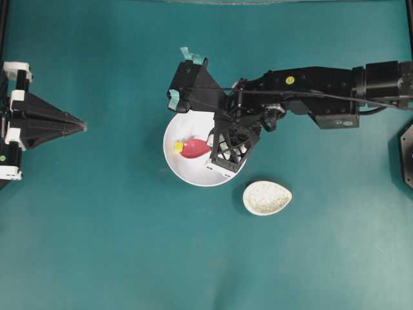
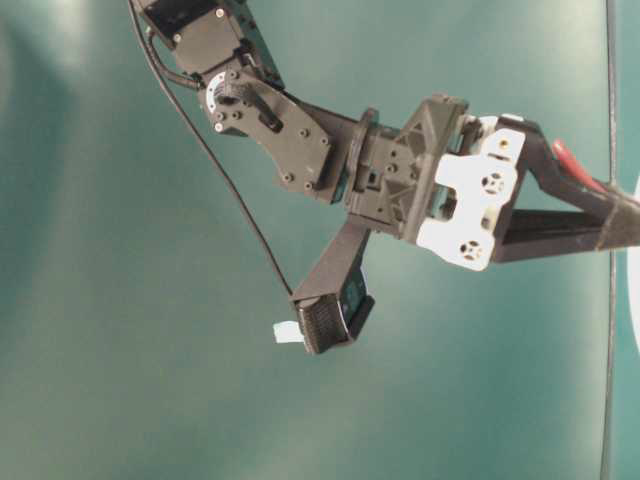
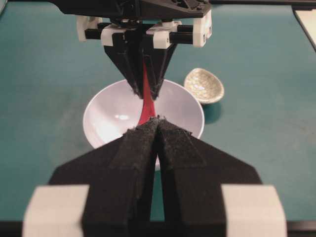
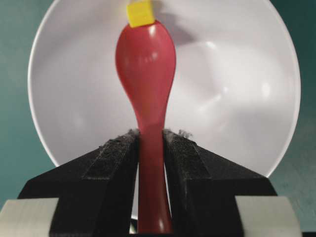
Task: Scoop the yellow hexagonal prism block from the bowl with a spoon using the right arm.
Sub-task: 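Lower the spoon into the bowl and scoop under the yellow block, then raise the spoon holding the yellow block up out of the bowl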
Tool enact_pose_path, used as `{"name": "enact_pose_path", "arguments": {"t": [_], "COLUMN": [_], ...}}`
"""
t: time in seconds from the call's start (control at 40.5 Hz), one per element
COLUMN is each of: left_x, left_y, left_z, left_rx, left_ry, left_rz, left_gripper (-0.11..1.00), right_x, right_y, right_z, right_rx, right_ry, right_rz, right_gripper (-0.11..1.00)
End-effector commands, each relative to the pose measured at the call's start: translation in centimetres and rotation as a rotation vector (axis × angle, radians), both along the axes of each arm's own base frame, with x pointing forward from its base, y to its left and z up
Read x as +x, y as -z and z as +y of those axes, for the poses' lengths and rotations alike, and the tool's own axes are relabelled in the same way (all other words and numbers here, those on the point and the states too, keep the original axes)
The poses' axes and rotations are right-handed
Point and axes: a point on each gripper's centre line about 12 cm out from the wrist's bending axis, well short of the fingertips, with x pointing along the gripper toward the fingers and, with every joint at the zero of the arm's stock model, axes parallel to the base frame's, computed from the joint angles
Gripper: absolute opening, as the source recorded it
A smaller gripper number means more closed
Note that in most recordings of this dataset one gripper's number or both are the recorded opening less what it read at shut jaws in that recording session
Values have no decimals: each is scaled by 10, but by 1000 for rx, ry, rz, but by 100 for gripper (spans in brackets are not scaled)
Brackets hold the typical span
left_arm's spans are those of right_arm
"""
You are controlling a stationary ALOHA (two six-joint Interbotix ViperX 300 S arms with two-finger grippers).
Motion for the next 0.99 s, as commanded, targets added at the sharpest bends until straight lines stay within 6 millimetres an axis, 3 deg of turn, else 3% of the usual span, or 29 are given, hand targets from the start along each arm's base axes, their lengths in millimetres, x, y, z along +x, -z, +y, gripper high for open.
{"name": "enact_pose_path", "arguments": {"t": [0.0, 0.37, 0.963], "left_x": [3, 3, 2], "left_y": [-10, -10, -9], "left_z": [1, 1, 1], "left_rx": [5, 5, 5], "left_ry": [-2, -2, -2], "left_rz": [-25, -25, -23], "left_gripper": [-1, -1, -1], "right_x": [2, -1, -29], "right_y": [-16, -20, -24], "right_z": [1, 1, 0], "right_rx": [-4, -18, -34], "right_ry": [-2, 9, 48], "right_rz": [-58, -142, -293], "right_gripper": [23, 23, 23]}}
